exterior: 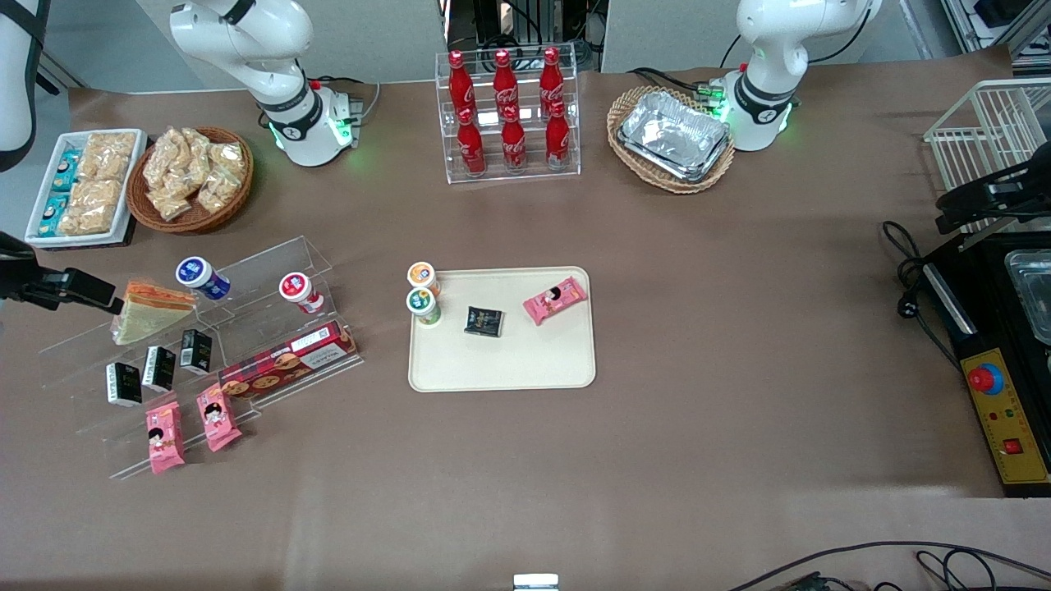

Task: Place sandwich on tray
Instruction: 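Move the right gripper over the wrapped sandwich in the acrylic rack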

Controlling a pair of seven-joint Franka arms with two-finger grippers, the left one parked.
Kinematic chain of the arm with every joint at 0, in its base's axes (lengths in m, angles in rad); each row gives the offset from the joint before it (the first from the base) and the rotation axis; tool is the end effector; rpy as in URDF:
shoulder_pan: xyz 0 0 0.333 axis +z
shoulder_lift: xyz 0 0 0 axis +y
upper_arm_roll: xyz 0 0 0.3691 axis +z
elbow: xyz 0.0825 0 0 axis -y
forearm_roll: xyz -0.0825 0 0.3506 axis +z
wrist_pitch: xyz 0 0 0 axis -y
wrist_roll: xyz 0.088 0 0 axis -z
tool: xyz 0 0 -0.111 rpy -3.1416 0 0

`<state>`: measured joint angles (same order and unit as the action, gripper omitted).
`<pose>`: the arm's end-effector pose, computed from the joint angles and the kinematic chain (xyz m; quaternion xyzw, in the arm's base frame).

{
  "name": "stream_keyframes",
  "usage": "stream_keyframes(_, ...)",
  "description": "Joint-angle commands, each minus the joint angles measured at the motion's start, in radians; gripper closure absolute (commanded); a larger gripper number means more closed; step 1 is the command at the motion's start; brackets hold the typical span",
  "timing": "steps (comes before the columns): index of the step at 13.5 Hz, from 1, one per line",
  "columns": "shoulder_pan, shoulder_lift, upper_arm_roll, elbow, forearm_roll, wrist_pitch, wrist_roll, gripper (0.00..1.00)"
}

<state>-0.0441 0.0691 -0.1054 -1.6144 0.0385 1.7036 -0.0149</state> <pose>0.5503 -0.0767 0.6291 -0.9974 0.0694 -0.0115 0.0146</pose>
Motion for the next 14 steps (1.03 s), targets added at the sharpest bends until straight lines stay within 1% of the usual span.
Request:
stream_keyframes(1,-0.004,0.003,0.000,0.011,0.003,0.017,-0.008,0.00)
stream_keyframes(5,-0.007,0.005,-0.002,0.010,0.001,0.004,0.001,0.00)
stream_keyframes(6,-0.016,0.008,-0.003,0.008,-0.015,-0.016,-0.007,0.00)
stream_keyframes(9,-0.023,0.024,-0.003,0.020,-0.103,-0.009,0.009,0.00)
stream_keyframes(11,-0.028,0.032,-0.005,0.047,-0.106,-0.019,0.027,0.00)
stream_keyframes(14,-0.030,0.029,-0.008,0.050,-0.117,-0.018,0.273,0.00)
